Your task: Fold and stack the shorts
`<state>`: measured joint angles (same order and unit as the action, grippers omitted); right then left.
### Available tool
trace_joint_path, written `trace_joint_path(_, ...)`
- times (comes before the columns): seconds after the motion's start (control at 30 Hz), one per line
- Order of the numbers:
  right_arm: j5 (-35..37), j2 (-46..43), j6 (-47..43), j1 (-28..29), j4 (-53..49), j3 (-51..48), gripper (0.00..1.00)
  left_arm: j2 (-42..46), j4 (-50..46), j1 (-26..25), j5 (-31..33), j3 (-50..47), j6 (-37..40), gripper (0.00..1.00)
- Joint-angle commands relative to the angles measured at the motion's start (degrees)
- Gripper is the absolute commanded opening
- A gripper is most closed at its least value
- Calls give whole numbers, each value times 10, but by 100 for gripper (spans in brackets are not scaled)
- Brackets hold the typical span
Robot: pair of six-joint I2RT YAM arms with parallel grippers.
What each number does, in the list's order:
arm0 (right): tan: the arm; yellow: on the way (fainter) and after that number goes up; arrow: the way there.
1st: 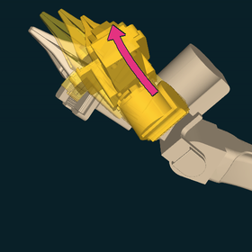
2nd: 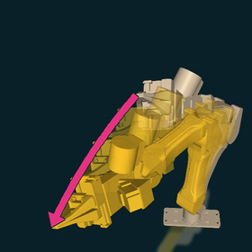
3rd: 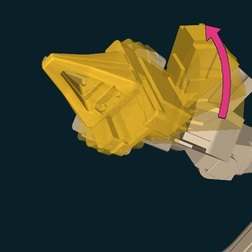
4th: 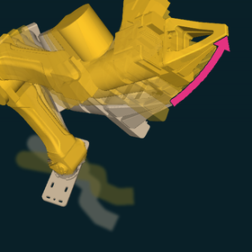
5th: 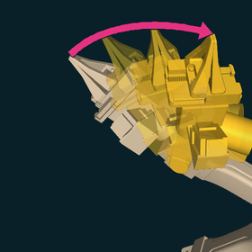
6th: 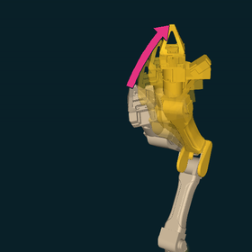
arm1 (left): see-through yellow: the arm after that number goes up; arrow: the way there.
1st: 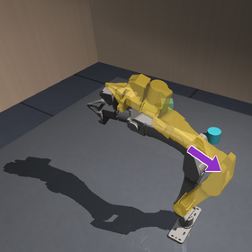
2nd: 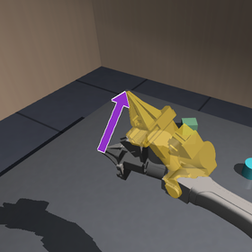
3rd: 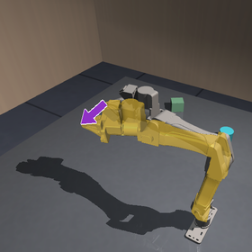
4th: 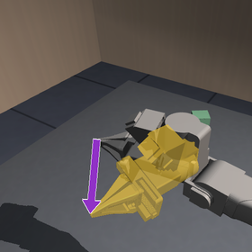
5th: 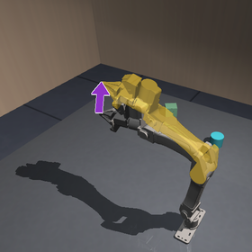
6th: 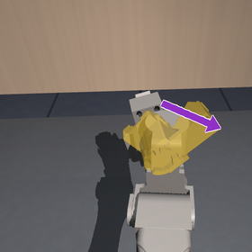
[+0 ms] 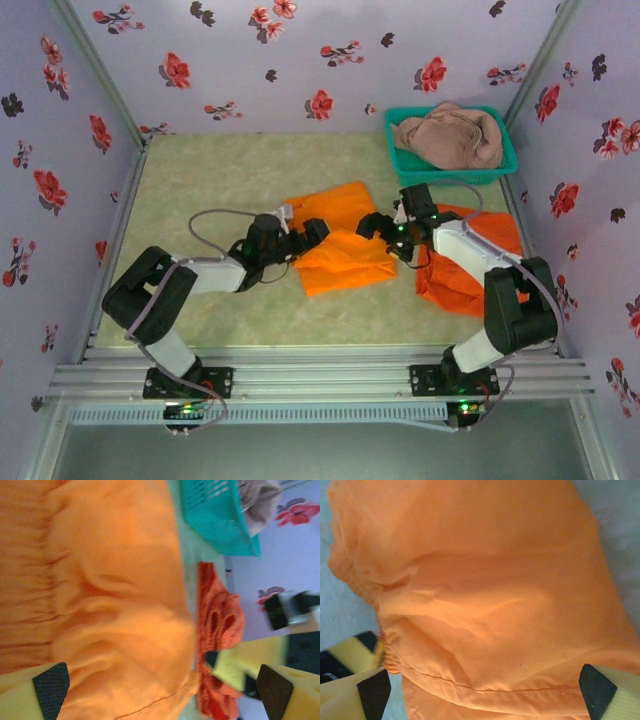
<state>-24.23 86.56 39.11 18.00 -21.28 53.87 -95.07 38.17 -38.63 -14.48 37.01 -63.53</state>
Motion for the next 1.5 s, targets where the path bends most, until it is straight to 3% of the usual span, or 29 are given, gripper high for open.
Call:
trace_joint_path(0.0, 0, -20, -12, -9, -13, -5, 99, -5, 53, -10, 26, -54, 6, 99)
trace_joint_path(0.23, -10, -29, -31, -11, -29, 7, 99, 37, 41, -15, 42, -116, 18, 99)
trace_joint_path(0.43, 52, -59, -88, -11, -95, 39, 99, 175, -194, -17, 72, -33, 109, 99)
trace_joint_path(0.6, 116, -107, -127, -11, -121, 44, 99, 234, -288, -19, 76, 41, 125, 99)
trace_joint_path(0.83, 188, -169, -157, -11, -166, 59, 99, 158, -271, -60, 62, 107, 114, 100)
trace_joint_path(1.1, 192, -177, -181, -19, -177, 68, 99, 12, -200, -90, 50, 117, 105, 99)
trace_joint_path(1.23, 163, -166, -198, -23, -180, 78, 99, -13, -174, -107, 45, 92, 103, 99)
trace_joint_path(1.47, 74, -108, -224, -23, -200, 103, 99, 29, -208, -113, 45, 14, 123, 99)
